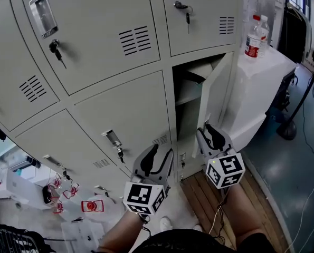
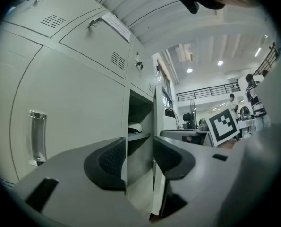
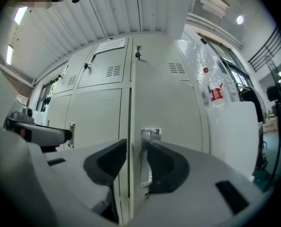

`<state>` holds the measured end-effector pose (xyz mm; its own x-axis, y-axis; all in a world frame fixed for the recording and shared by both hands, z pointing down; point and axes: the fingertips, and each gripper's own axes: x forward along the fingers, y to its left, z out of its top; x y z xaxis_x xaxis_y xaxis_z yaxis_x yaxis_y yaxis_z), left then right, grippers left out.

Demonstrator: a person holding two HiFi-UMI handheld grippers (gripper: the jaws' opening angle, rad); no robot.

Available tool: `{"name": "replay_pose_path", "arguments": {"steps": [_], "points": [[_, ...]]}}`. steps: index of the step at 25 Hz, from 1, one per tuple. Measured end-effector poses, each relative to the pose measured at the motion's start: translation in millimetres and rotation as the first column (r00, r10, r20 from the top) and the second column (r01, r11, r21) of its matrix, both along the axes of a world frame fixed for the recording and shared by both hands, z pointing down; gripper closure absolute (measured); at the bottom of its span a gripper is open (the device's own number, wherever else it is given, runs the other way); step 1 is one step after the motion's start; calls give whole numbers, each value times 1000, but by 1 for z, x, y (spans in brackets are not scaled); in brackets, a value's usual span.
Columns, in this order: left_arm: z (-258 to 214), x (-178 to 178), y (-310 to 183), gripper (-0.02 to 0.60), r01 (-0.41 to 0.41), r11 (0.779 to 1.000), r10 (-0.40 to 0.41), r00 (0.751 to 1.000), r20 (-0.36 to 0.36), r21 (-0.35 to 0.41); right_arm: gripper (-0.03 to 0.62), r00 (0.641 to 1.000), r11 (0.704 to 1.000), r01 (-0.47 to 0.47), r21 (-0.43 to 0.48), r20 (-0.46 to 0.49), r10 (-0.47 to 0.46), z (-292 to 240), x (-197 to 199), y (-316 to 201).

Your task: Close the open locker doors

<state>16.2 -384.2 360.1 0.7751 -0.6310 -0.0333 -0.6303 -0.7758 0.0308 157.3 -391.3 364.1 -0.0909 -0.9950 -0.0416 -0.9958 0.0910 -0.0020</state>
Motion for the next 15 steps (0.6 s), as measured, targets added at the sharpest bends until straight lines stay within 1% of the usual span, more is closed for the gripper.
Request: {"name": "replay_pose_path", "arguments": {"steps": [7,15], "points": [[-1,-28,-25,399,33,999,-33,999,7,8,474,999,999,37,7,4,-37,-3,-26,-37],[-2,-49,-49,398,67,998,-67,998,5,6,473,998,998,66,-7,5,-66,-3,-38,-77]]}}
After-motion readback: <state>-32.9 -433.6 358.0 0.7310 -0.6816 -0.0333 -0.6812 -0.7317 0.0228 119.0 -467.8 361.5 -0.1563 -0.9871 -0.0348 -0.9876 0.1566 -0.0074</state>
